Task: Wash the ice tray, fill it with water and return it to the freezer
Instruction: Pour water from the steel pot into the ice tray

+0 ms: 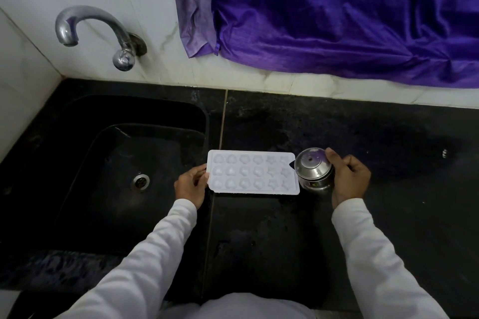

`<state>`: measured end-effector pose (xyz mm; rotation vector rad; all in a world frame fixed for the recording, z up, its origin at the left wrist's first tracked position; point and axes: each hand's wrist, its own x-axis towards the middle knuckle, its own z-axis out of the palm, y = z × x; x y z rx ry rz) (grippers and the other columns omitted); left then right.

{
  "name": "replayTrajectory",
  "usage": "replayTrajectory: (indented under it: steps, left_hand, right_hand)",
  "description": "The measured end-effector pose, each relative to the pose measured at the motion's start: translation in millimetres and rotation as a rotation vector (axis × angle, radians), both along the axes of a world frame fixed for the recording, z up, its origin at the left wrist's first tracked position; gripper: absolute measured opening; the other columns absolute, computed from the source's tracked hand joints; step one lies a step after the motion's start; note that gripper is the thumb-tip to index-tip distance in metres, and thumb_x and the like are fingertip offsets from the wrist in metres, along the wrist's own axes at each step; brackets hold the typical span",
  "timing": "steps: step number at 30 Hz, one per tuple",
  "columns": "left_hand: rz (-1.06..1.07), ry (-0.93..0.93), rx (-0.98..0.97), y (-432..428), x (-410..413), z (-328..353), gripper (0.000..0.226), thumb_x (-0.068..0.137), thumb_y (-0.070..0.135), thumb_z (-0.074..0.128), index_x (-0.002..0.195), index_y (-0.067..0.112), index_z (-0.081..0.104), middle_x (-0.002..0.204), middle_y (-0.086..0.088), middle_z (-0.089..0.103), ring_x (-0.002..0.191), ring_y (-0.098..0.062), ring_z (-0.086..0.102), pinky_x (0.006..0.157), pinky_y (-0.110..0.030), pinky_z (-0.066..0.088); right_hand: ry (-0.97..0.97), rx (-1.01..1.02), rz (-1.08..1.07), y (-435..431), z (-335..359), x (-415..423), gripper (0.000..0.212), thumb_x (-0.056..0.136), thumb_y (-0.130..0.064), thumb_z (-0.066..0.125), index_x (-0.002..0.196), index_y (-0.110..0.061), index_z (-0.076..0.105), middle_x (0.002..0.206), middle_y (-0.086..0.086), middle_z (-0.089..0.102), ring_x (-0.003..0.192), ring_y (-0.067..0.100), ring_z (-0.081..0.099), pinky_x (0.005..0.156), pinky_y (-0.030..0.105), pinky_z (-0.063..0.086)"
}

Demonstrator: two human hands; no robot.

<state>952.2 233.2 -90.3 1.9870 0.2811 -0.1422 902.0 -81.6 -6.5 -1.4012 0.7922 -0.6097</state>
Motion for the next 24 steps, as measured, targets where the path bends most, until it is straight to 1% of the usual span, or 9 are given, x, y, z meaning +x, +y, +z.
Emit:
replayTrajectory:
  steps: [2,5,7,8,11,14,17,20,24]
  left_hand:
    - [0.002,-0.002,-0.005,-0.1,-0.1,-0.3,0.026,0.091,0.007,0.065,0.115,0.015,0.072,0.095,0.007,0.073,0.093,-0.006,0.068,0.094,-0.021,0.05]
    - [0.009,-0.01,-0.016,-1.1,-0.4,0.4,0.026,0.091,0.005,0.064,0.115,0.013,0.072,0.099,0.003,0.074,0.09,-0.004,0.067,0.082,-0.005,0.047]
    - [0.014,-0.011,-0.024,-1.0,-0.5,0.0,0.026,0.092,0.004,0.064,0.115,0.013,0.072,0.099,0.002,0.074,0.089,-0.005,0.067,0.076,0.001,0.045]
    - [0.015,-0.01,-0.026,-0.8,-0.8,0.1,0.026,0.092,0.005,0.064,0.115,0.013,0.072,0.099,0.003,0.074,0.09,-0.005,0.067,0.078,0.0,0.046]
    - [0.011,-0.013,-0.015,-0.1,-0.9,-0.4,0.026,0.092,0.006,0.064,0.115,0.014,0.072,0.097,0.005,0.074,0.091,-0.005,0.068,0.09,-0.015,0.051]
    - [0.019,-0.009,-0.033,-0.8,-0.8,-0.9,0.026,0.092,0.006,0.064,0.115,0.014,0.071,0.098,0.005,0.073,0.091,-0.004,0.067,0.084,-0.008,0.049]
    - [0.014,-0.012,-0.028,-0.8,-0.7,-1.8,0.027,0.092,0.007,0.064,0.116,0.015,0.072,0.1,0.005,0.074,0.093,-0.006,0.068,0.091,-0.018,0.05]
    - [0.011,-0.01,-0.023,-0.4,-1.1,-2.5,0.026,0.092,0.007,0.064,0.115,0.016,0.072,0.099,0.006,0.074,0.093,-0.006,0.068,0.089,-0.015,0.047]
    - [0.009,-0.017,-0.01,0.3,-0.7,-5.3,0.027,0.091,0.008,0.065,0.115,0.016,0.072,0.096,0.009,0.073,0.094,-0.006,0.068,0.095,-0.022,0.049]
  right_hand:
    - [0.001,-0.046,0.018,4.0,-0.7,2.5,0.048,0.079,-0.014,0.08,0.053,-0.016,0.04,0.051,-0.005,0.041,0.053,0.008,0.041,0.06,0.023,0.046]
    - [0.05,-0.143,0.04,7.2,-2.8,5.1,0.047,0.078,-0.017,0.081,0.052,-0.016,0.042,0.055,0.003,0.043,0.057,0.014,0.043,0.062,0.028,0.048]
    - [0.073,-0.177,0.046,7.7,-4.6,5.9,0.045,0.078,-0.019,0.081,0.053,-0.015,0.044,0.057,0.007,0.045,0.057,0.015,0.043,0.063,0.03,0.049]
    - [0.077,-0.185,0.045,7.8,-5.3,6.3,0.045,0.078,-0.019,0.081,0.053,-0.014,0.044,0.057,0.007,0.045,0.057,0.015,0.043,0.062,0.03,0.049]
    - [0.082,-0.205,0.046,7.4,-7.2,7.8,0.046,0.078,-0.019,0.081,0.053,-0.014,0.044,0.055,0.003,0.044,0.055,0.013,0.042,0.061,0.028,0.047]
    - [0.09,-0.224,0.052,7.9,-8.0,8.8,0.045,0.078,-0.019,0.081,0.054,-0.012,0.044,0.054,0.002,0.042,0.055,0.013,0.04,0.06,0.028,0.045]
    - [0.096,-0.24,0.055,7.1,-9.5,9.1,0.046,0.078,-0.02,0.081,0.054,-0.01,0.043,0.055,0.004,0.042,0.056,0.015,0.039,0.06,0.028,0.044]
    - [0.1,-0.246,0.064,7.0,-10.1,9.4,0.045,0.077,-0.021,0.082,0.055,-0.009,0.044,0.056,0.007,0.043,0.057,0.018,0.04,0.061,0.03,0.045]
    - [0.082,-0.276,0.076,8.3,-9.5,10.1,0.049,0.078,-0.02,0.081,0.059,0.004,0.044,0.057,0.008,0.042,0.057,0.019,0.039,0.06,0.03,0.044]
